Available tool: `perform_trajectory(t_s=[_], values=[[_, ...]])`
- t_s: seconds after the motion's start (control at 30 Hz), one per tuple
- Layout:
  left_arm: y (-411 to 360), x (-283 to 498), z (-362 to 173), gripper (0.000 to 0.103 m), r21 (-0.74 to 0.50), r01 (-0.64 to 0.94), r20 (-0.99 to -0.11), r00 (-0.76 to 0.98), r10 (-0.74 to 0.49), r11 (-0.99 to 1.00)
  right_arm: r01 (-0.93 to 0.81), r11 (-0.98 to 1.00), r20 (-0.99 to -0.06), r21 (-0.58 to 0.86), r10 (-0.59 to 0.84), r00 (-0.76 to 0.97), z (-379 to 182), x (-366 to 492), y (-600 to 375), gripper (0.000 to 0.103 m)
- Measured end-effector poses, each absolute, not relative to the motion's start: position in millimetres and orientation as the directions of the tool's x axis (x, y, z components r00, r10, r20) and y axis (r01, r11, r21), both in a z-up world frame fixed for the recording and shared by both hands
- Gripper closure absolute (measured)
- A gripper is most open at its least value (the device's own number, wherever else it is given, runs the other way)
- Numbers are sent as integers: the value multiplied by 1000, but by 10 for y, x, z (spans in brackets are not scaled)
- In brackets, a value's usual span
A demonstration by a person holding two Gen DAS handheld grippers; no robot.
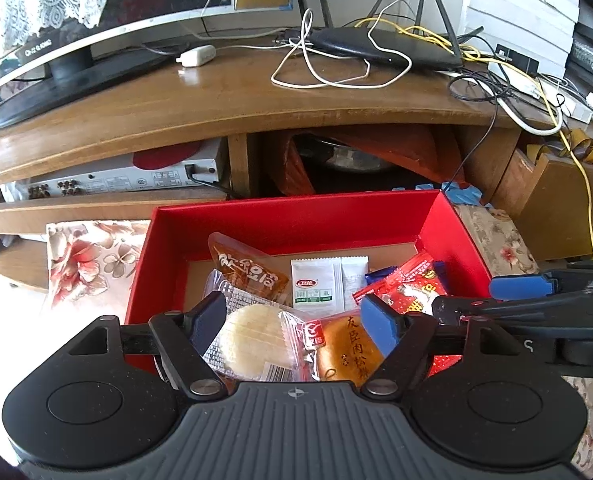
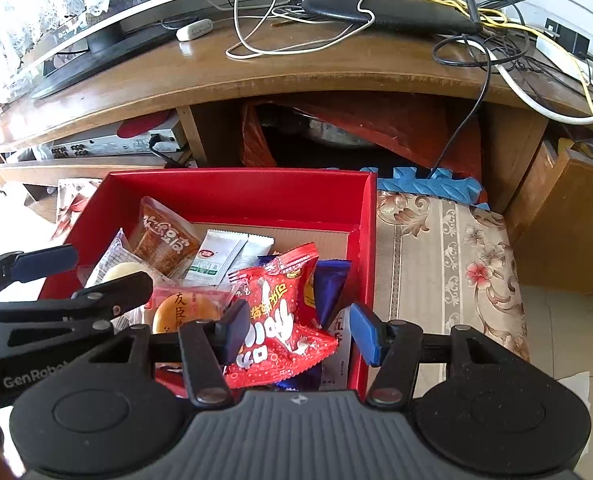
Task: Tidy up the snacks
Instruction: 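Lower both packets into the red box and open both tools, then move both tools back to the sausage and Kaprons packets on the table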
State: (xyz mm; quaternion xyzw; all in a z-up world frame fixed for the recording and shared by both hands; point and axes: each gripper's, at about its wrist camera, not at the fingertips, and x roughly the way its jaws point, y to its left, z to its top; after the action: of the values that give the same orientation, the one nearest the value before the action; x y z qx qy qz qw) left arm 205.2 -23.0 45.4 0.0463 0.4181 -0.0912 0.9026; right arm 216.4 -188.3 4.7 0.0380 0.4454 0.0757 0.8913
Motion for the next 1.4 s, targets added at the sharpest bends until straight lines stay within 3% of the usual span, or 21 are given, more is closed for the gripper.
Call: perform_trajectory(t_s=[0.87,1.4], values=[[-232,1530,538,22,-11,259,-765,620,-175,966,-71,985,-797,160,171,580,117,1567,-1981,50],[-132,1324,309,18,-38,254,-826,536,-174,966,-41,981,-872,190,188,451,-312,1457,-1900,49]])
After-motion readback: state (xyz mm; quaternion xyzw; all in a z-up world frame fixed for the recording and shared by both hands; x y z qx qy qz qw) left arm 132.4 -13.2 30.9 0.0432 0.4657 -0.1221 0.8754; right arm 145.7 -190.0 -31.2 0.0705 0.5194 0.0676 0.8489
